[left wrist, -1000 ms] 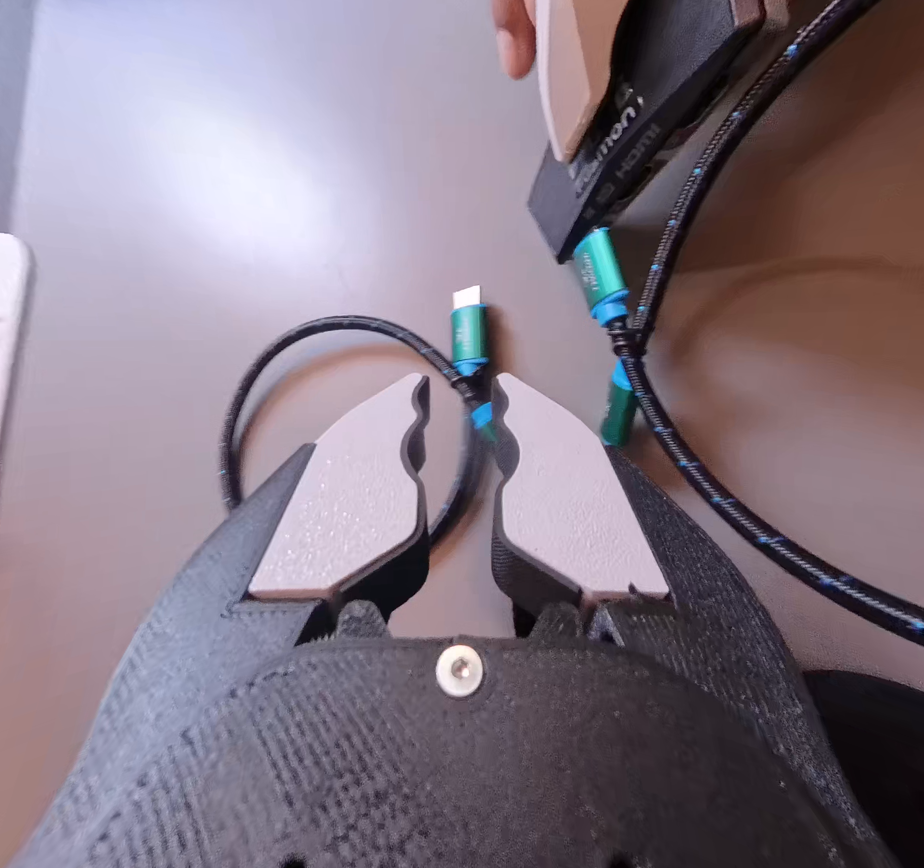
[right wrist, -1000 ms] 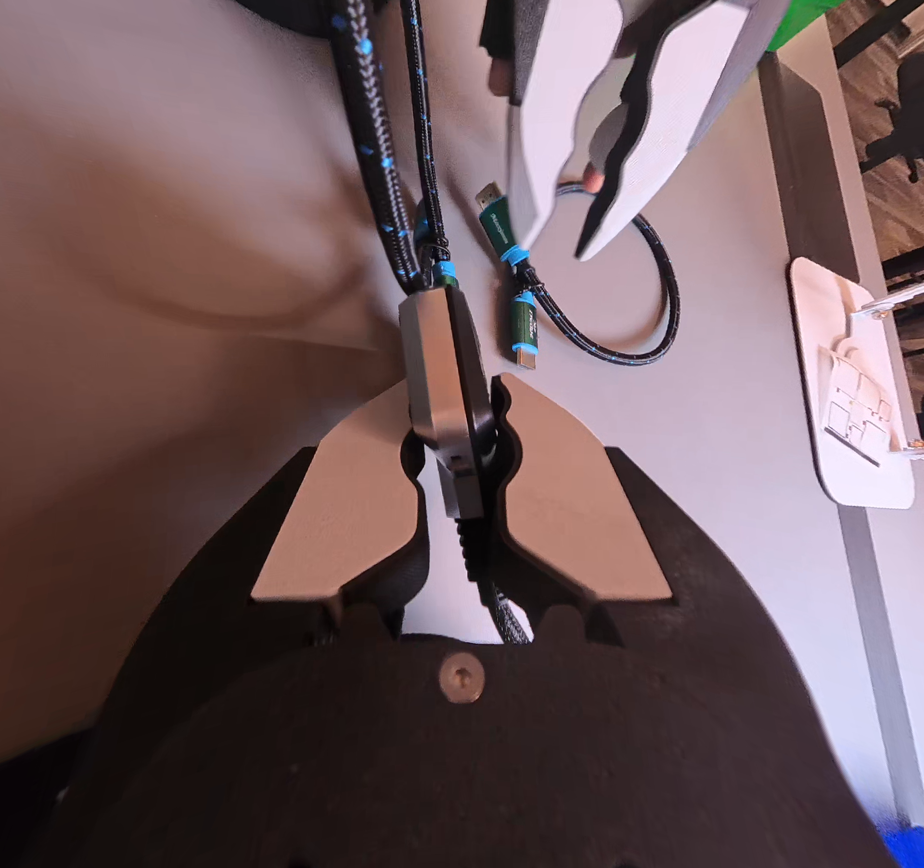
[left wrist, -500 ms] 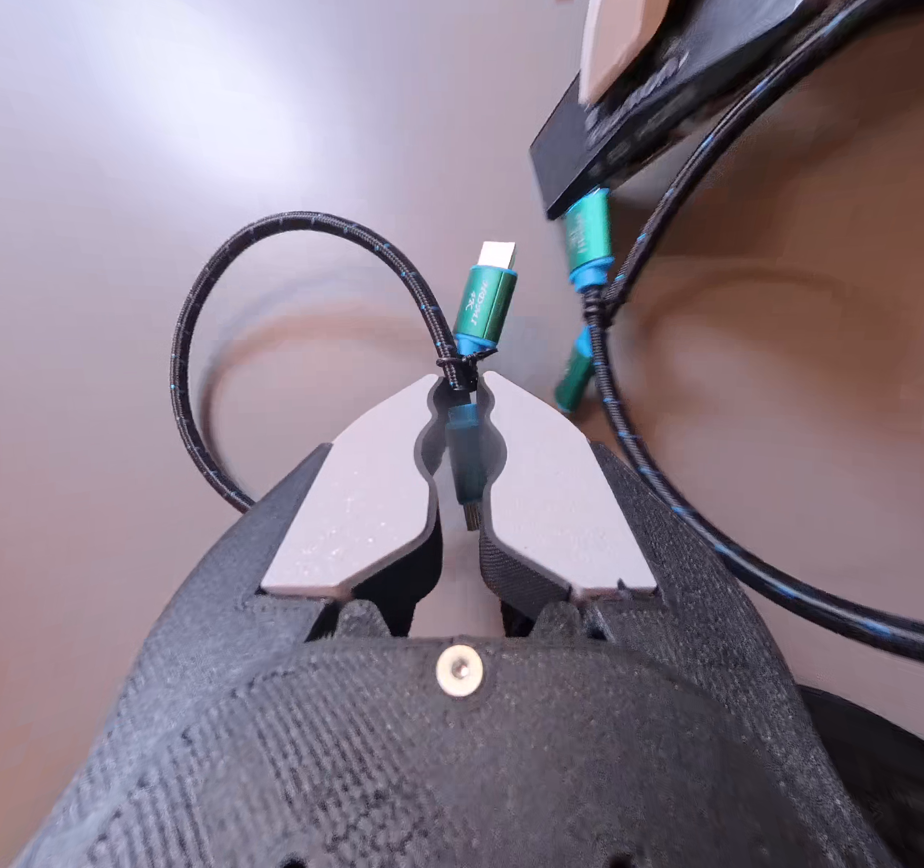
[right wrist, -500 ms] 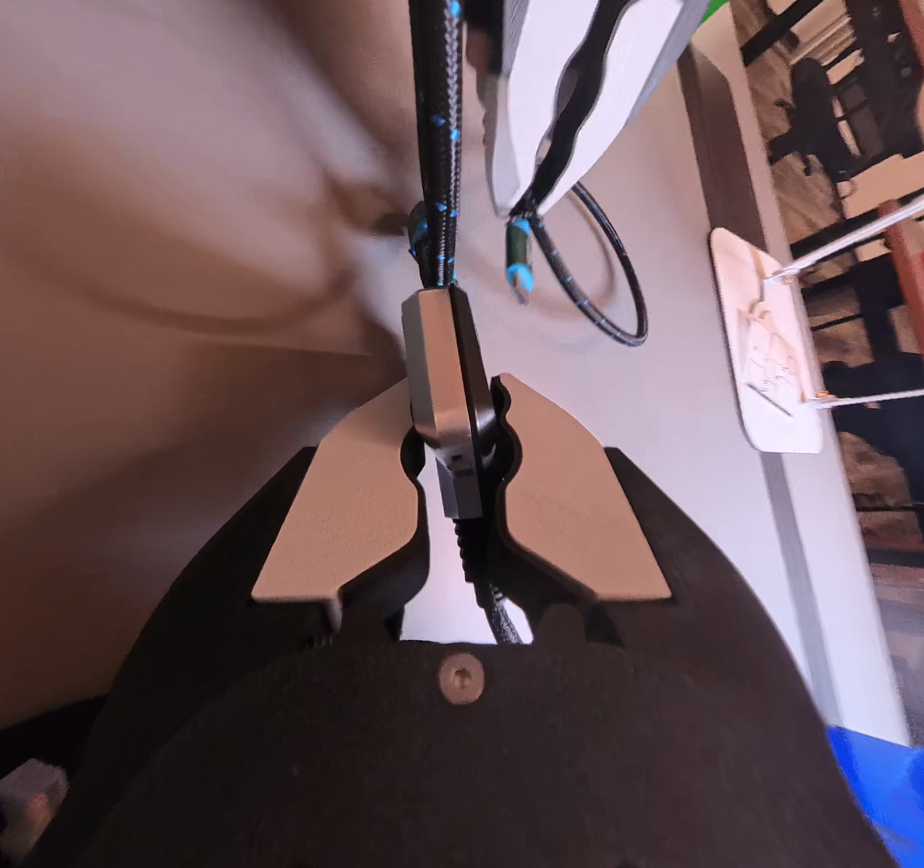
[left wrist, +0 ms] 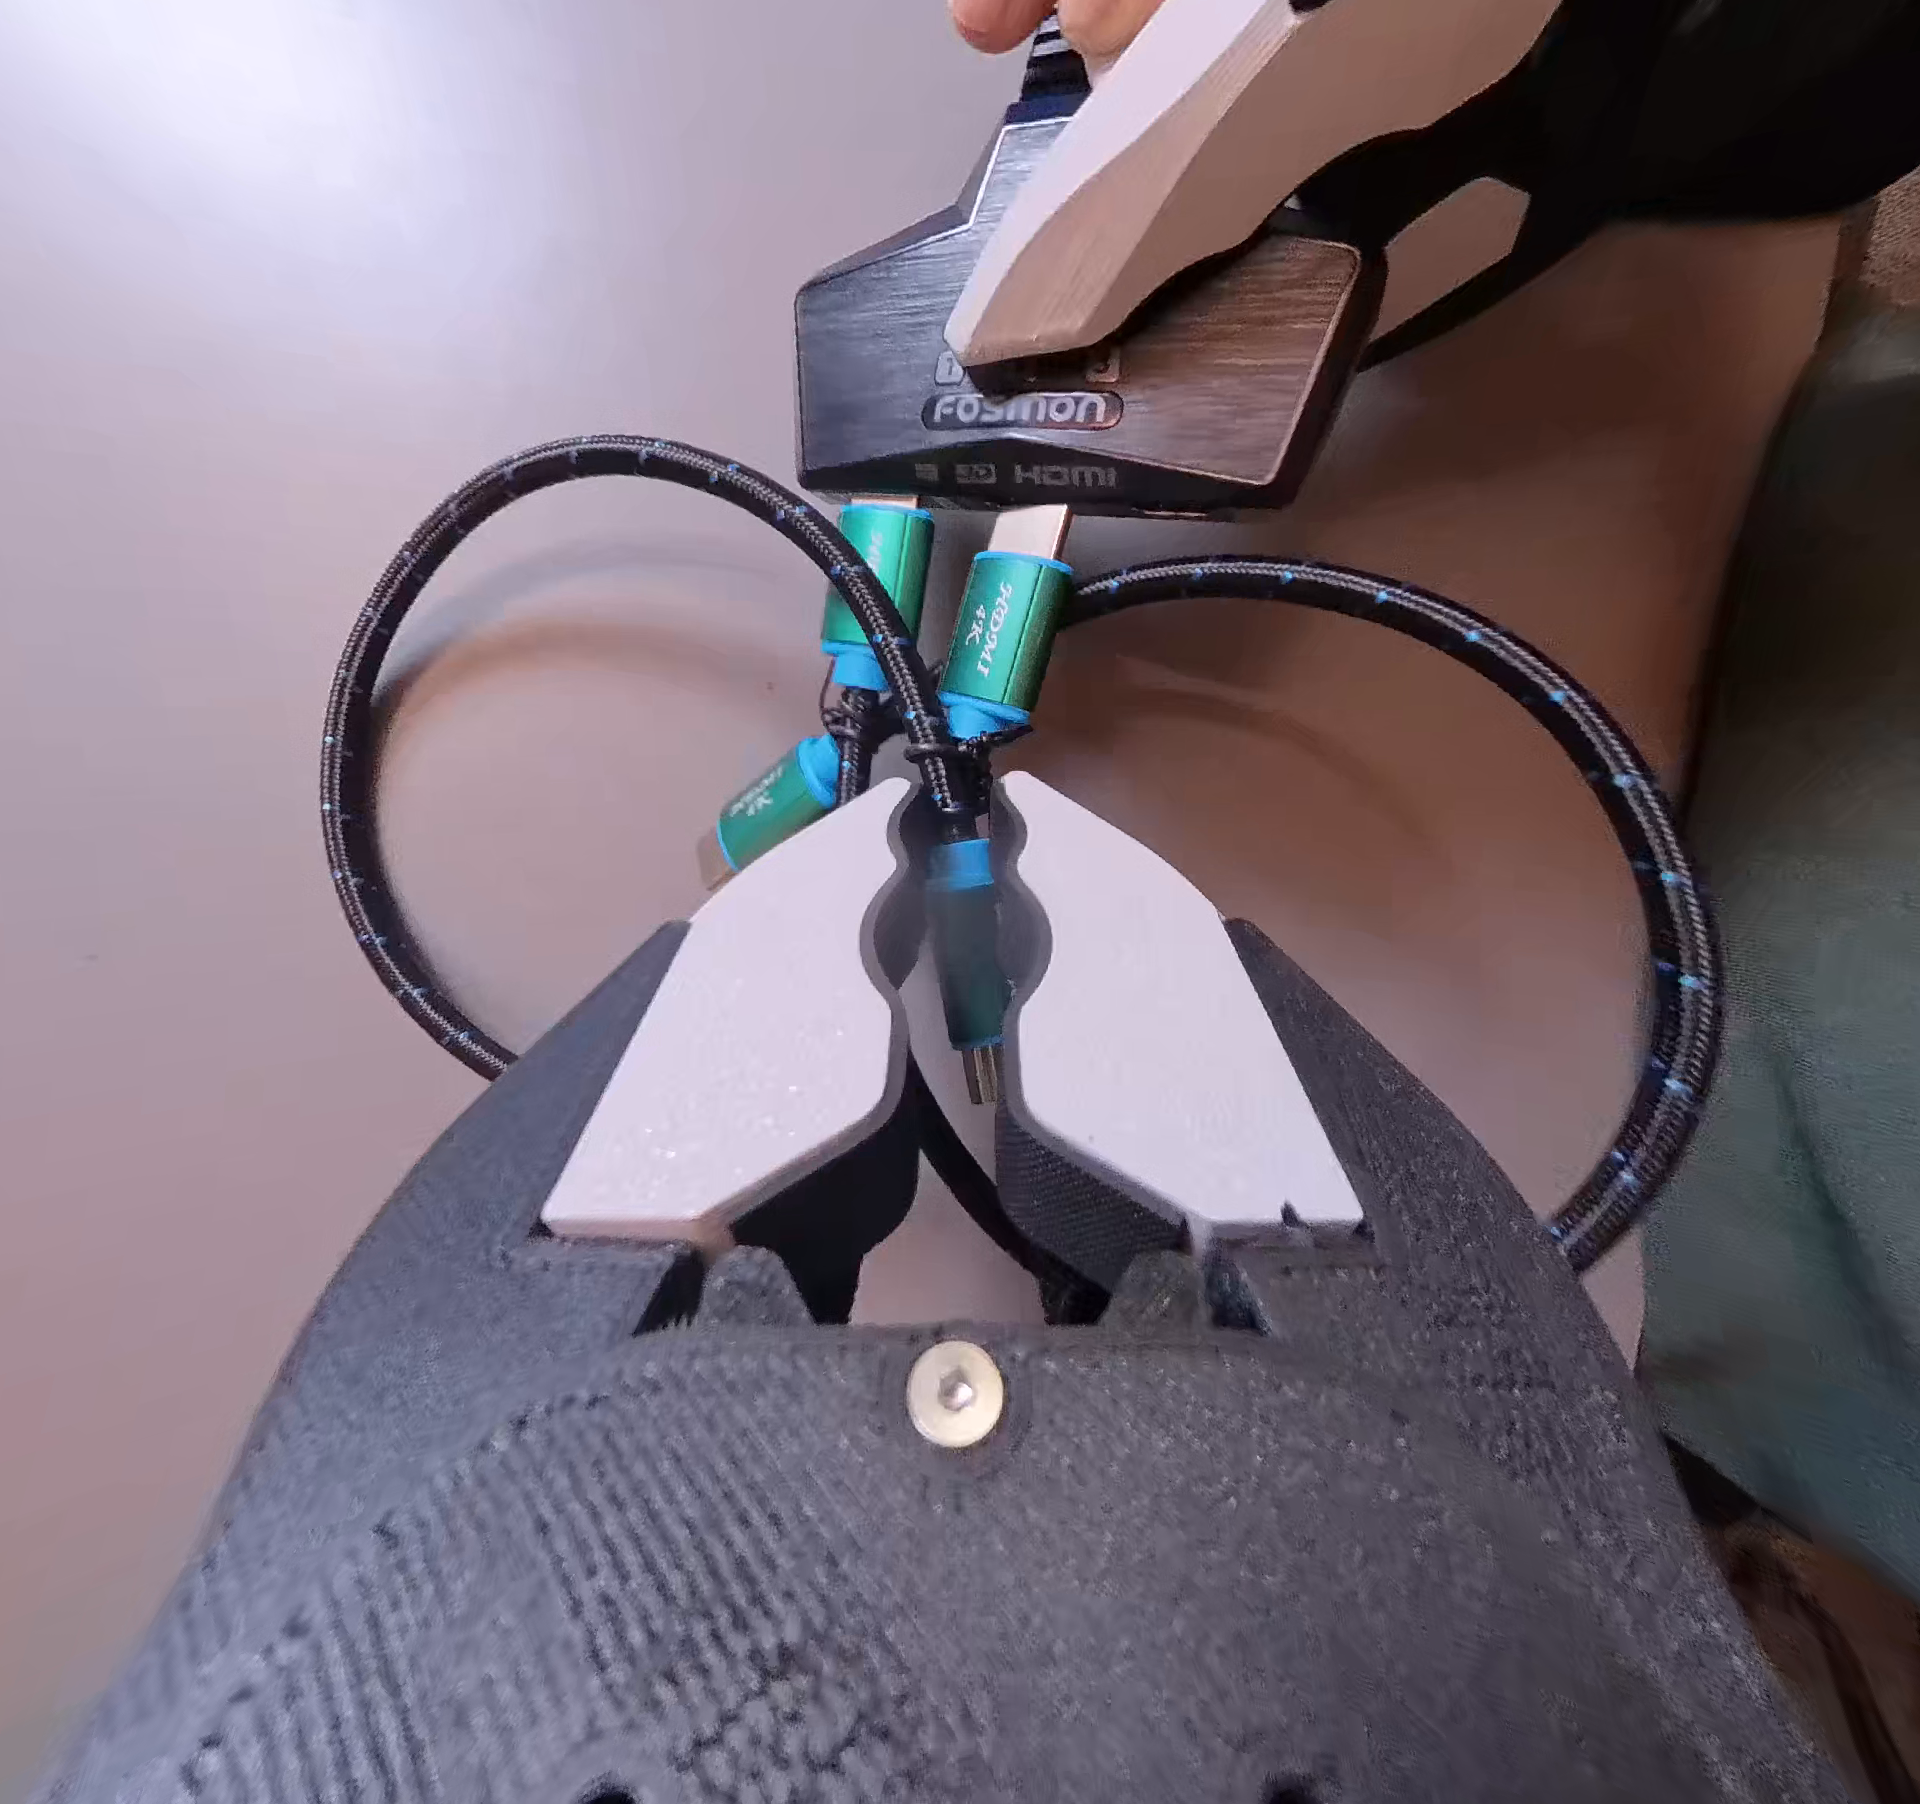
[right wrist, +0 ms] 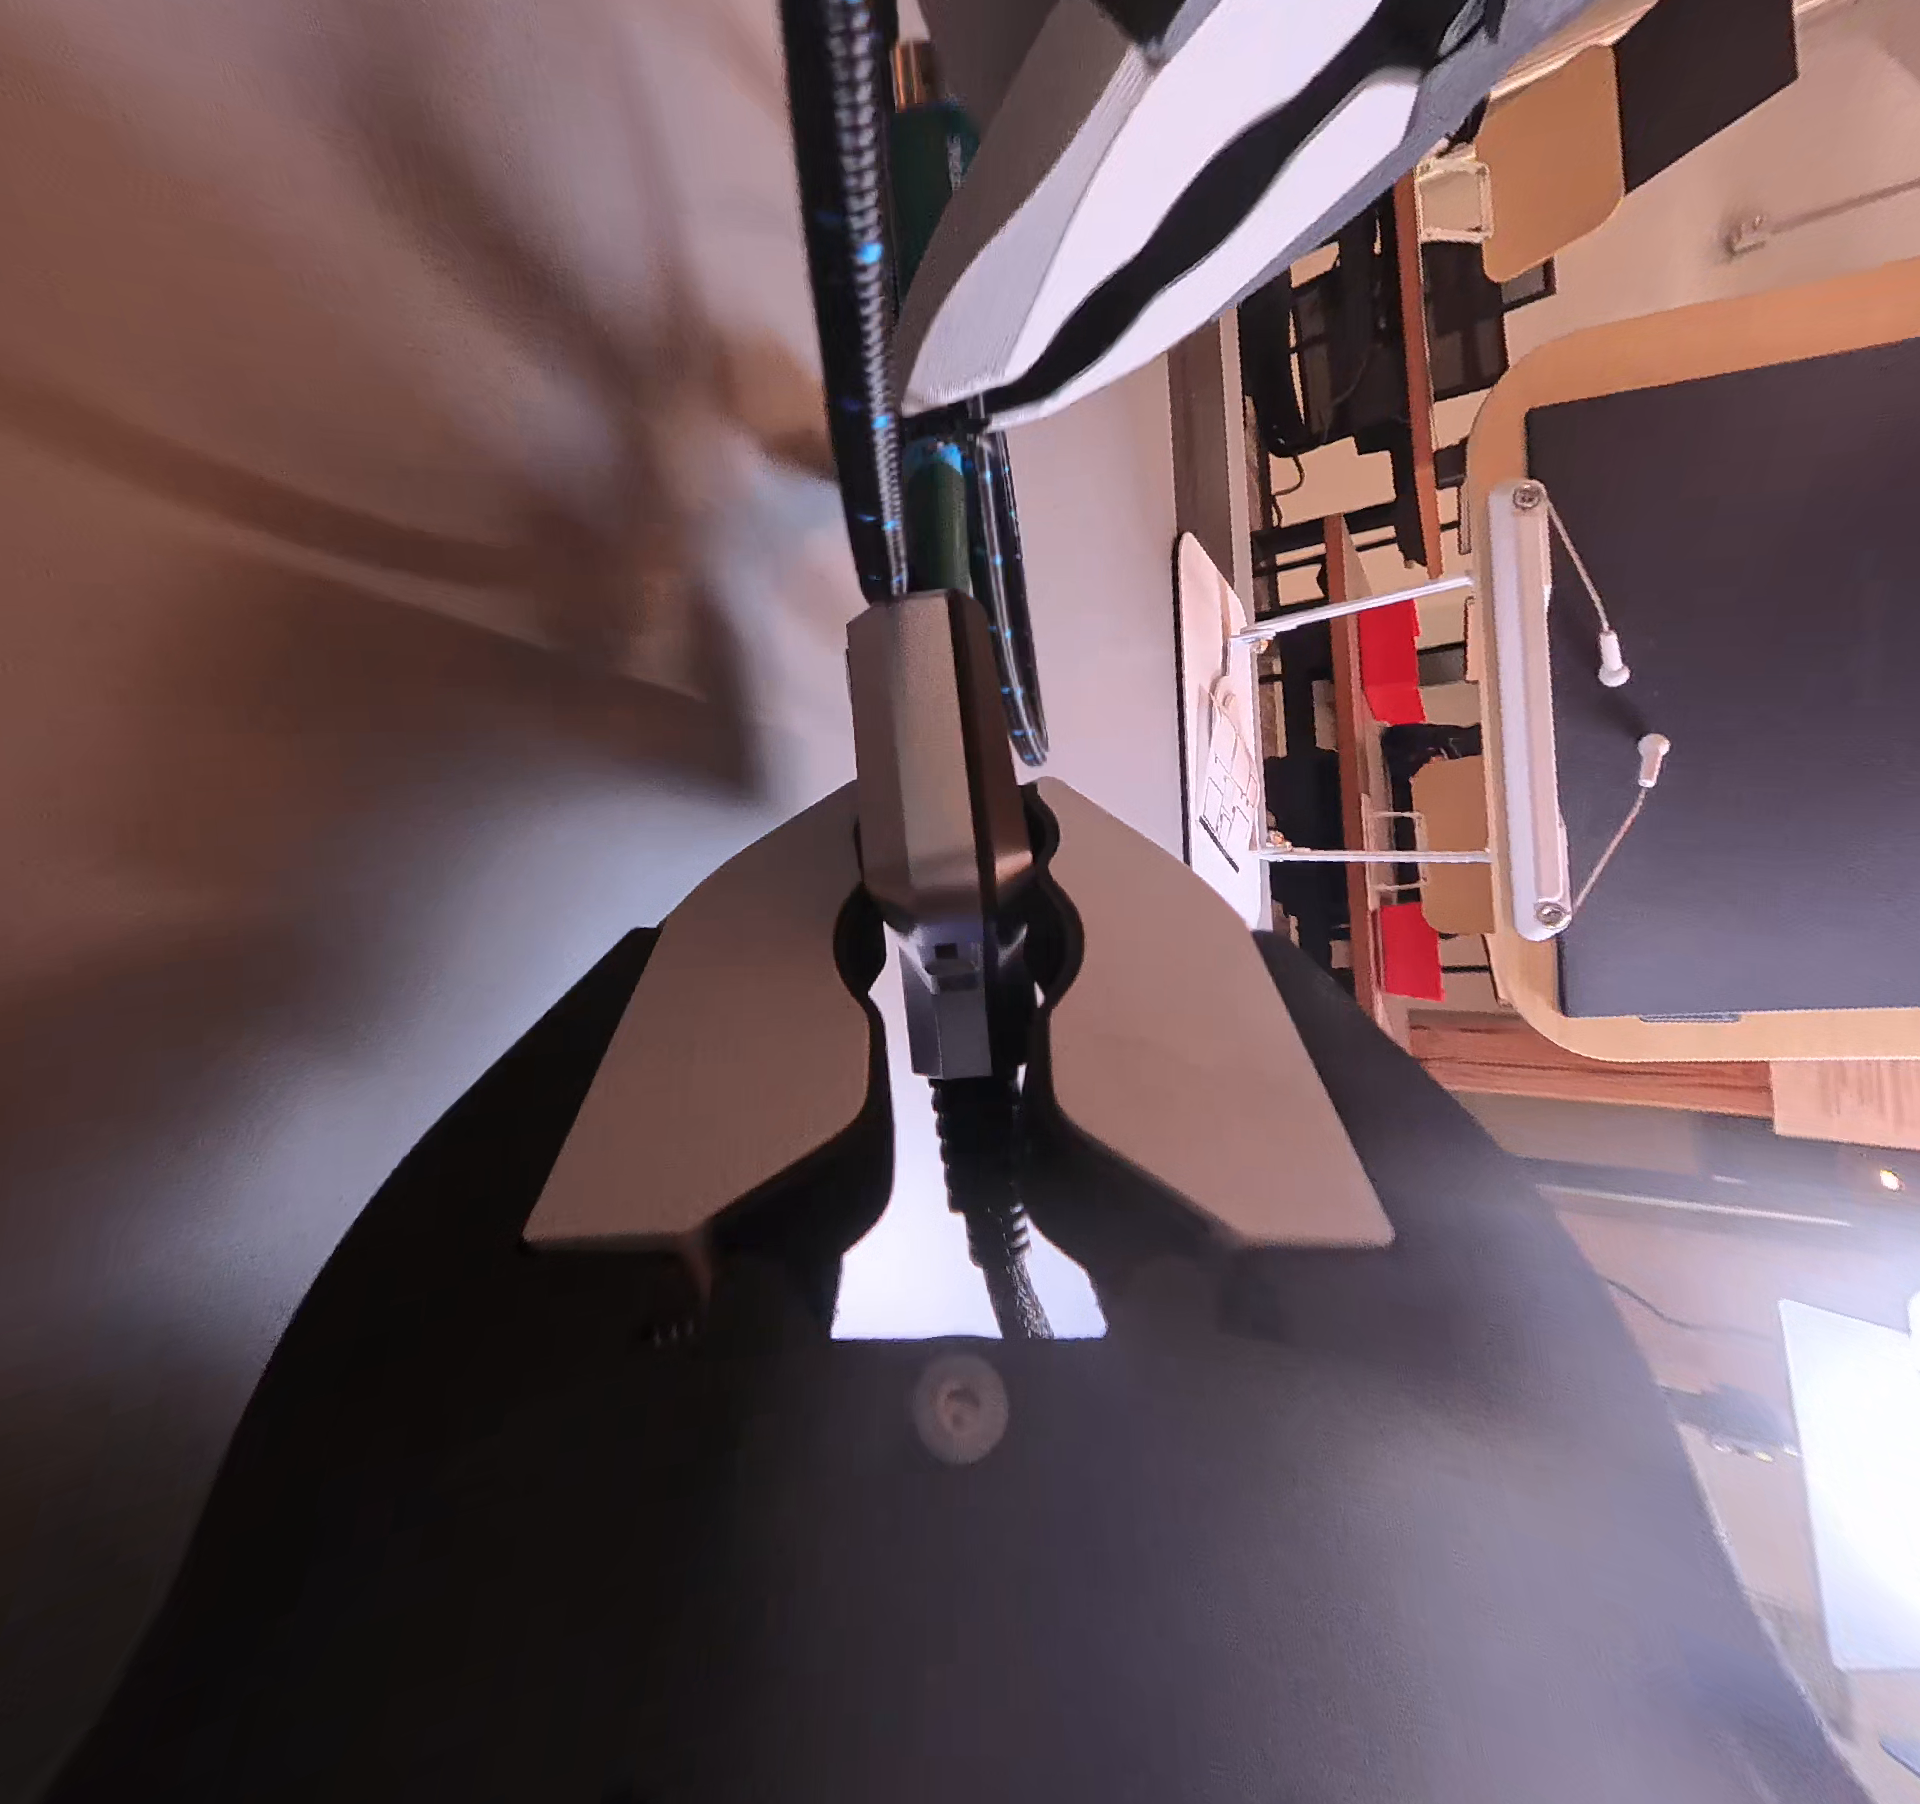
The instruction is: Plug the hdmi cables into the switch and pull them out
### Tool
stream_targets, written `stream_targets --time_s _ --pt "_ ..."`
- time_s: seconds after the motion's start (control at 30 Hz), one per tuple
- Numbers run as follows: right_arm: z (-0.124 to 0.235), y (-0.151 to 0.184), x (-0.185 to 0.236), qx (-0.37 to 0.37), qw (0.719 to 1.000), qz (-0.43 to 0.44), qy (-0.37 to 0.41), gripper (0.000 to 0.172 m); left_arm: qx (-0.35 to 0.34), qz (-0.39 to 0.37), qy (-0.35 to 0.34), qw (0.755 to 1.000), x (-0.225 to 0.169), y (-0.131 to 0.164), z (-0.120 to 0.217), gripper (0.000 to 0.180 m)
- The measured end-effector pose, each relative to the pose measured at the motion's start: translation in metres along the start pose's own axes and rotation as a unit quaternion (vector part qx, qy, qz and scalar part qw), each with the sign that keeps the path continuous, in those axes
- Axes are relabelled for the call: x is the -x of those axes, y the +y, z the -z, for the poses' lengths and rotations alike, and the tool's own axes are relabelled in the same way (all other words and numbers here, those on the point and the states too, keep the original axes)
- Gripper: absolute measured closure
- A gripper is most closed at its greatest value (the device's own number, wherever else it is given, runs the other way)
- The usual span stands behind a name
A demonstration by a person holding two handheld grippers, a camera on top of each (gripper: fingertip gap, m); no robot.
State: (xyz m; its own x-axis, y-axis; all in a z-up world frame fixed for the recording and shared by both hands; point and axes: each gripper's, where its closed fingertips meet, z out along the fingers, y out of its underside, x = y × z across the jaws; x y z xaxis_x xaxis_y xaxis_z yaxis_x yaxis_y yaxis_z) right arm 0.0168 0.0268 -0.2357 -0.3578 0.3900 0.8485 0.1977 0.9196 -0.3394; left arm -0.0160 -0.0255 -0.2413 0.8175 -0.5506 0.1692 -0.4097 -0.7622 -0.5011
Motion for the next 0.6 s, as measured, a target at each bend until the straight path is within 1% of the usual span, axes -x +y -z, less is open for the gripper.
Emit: stream_targets --time_s 0.1,0.3,0.43,0.6 --pt "0.0004 -0.0006 0.0017 -0.009 1.000 -0.008 -0.004 0.149 0.018 0.002 -0.010 1.000 0.0019 0.0010 -0.0034 0.170" --pt "-0.0005 0.0019 0.0026 -0.010 0.999 -0.037 -0.013 0.148 0.019 0.016 -0.032 0.999 0.0036 0.0001 -0.0068 0.170" --pt "-0.0021 0.0032 0.0037 -0.007 0.999 -0.041 -0.017 0.149 0.010 0.032 -0.033 0.999 0.0051 -0.0007 -0.0096 0.170" --pt "-0.0016 0.0039 0.0018 -0.007 0.998 -0.054 -0.015 0.149 -0.020 0.052 -0.012 0.998 0.0068 -0.0049 -0.0097 0.170"
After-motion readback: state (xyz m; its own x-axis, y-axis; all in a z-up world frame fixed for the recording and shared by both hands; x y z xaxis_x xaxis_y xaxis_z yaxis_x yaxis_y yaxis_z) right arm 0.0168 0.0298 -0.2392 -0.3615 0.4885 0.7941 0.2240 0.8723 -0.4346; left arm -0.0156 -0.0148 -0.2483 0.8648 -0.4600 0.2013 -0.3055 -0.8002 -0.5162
